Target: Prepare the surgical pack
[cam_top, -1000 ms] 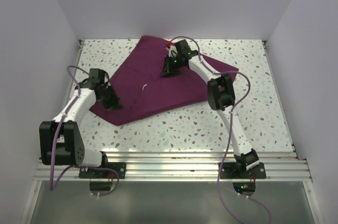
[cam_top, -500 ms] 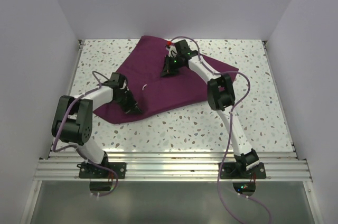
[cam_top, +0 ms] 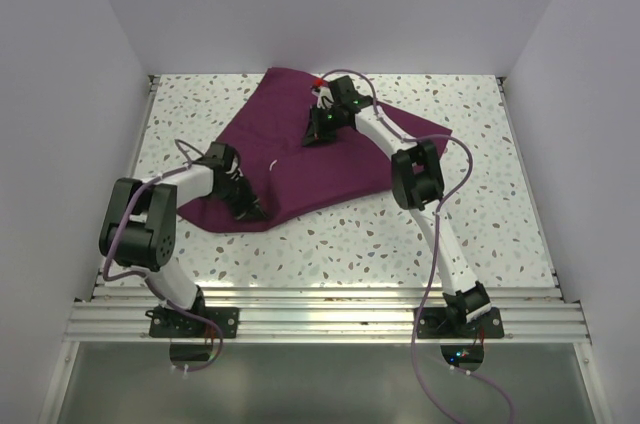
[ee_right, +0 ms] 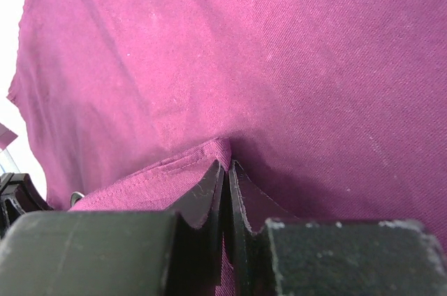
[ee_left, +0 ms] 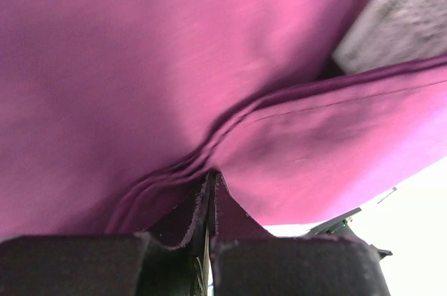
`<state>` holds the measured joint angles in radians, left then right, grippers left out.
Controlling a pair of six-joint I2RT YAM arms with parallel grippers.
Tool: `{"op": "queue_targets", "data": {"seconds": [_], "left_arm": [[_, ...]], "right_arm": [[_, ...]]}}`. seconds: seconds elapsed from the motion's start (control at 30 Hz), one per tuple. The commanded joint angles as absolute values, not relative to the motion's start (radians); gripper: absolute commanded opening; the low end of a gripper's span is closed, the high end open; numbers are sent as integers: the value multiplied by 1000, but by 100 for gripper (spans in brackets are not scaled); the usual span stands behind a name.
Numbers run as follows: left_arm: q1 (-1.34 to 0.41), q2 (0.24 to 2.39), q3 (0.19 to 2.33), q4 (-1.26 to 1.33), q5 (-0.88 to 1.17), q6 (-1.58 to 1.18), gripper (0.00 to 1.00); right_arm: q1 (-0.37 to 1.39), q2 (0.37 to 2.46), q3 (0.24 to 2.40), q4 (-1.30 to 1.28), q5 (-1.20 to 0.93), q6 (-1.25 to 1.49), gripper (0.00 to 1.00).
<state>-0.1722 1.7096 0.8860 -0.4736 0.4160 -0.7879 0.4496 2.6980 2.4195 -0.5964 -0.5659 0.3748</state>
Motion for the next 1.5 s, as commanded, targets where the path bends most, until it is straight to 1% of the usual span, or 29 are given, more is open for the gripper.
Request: {"op": "queue_targets", "data": {"seconds": [0.0, 0.13, 0.23, 0.4, 0.47, 0.5, 0.53, 0.57, 0.63, 0.67, 0.73, 0.8, 0.83, 1.0, 1.07, 1.2, 1.27, 1.33, 1.47], "left_arm": [[-117, 1684, 819, -618, 285, -715, 0], [-66, 1623, 790, -672, 232, -666, 1], [-23, 1594, 779, -713, 203, -631, 8], [69, 1582, 773, -771, 137, -578, 15], [97, 1569, 811, -796, 103, -555, 17], [110, 1554, 830, -811, 89, -552, 22], [115, 1517, 880, -822, 48, -551, 28], [118, 1500, 908, -834, 26, -551, 42], [129, 1471, 986, -862, -24, -546, 50], [136, 1470, 1006, -870, -37, -546, 56], [167, 1470, 1044, -877, -43, -538, 60], [198, 1470, 1057, -865, -37, -526, 61], [212, 1471, 1065, -861, -40, -520, 63], [350, 1528, 1089, -798, -5, -462, 66], [389, 1539, 1092, -744, 26, -446, 69], [417, 1606, 1140, -695, 40, -405, 73], [426, 1643, 1147, -683, 49, -403, 73], [428, 1693, 1152, -672, 110, -417, 73], [426, 1715, 1109, -600, 147, -457, 72]], "right_arm": [[453, 2729, 2448, -575, -523, 370, 8], [453, 2732, 2448, -572, -526, 373, 8], [453, 2734, 2450, -571, -529, 374, 8], [453, 2732, 2445, -572, -529, 368, 8], [451, 2729, 2445, -572, -531, 368, 7], [453, 2727, 2445, -571, -529, 368, 7], [451, 2727, 2445, -571, -531, 368, 7], [453, 2726, 2447, -571, -531, 368, 7], [453, 2726, 2448, -571, -531, 367, 7], [453, 2727, 2450, -571, -529, 367, 7], [453, 2729, 2454, -569, -531, 367, 7], [451, 2727, 2456, -571, -534, 368, 7], [451, 2727, 2454, -569, -535, 368, 7], [453, 2729, 2459, -569, -538, 359, 7], [451, 2729, 2459, -561, -541, 362, 7], [453, 2724, 2438, -546, -548, 364, 7], [453, 2720, 2415, -528, -551, 368, 7], [451, 2726, 2413, -531, -554, 367, 6], [453, 2729, 2419, -529, -552, 367, 6]]}}
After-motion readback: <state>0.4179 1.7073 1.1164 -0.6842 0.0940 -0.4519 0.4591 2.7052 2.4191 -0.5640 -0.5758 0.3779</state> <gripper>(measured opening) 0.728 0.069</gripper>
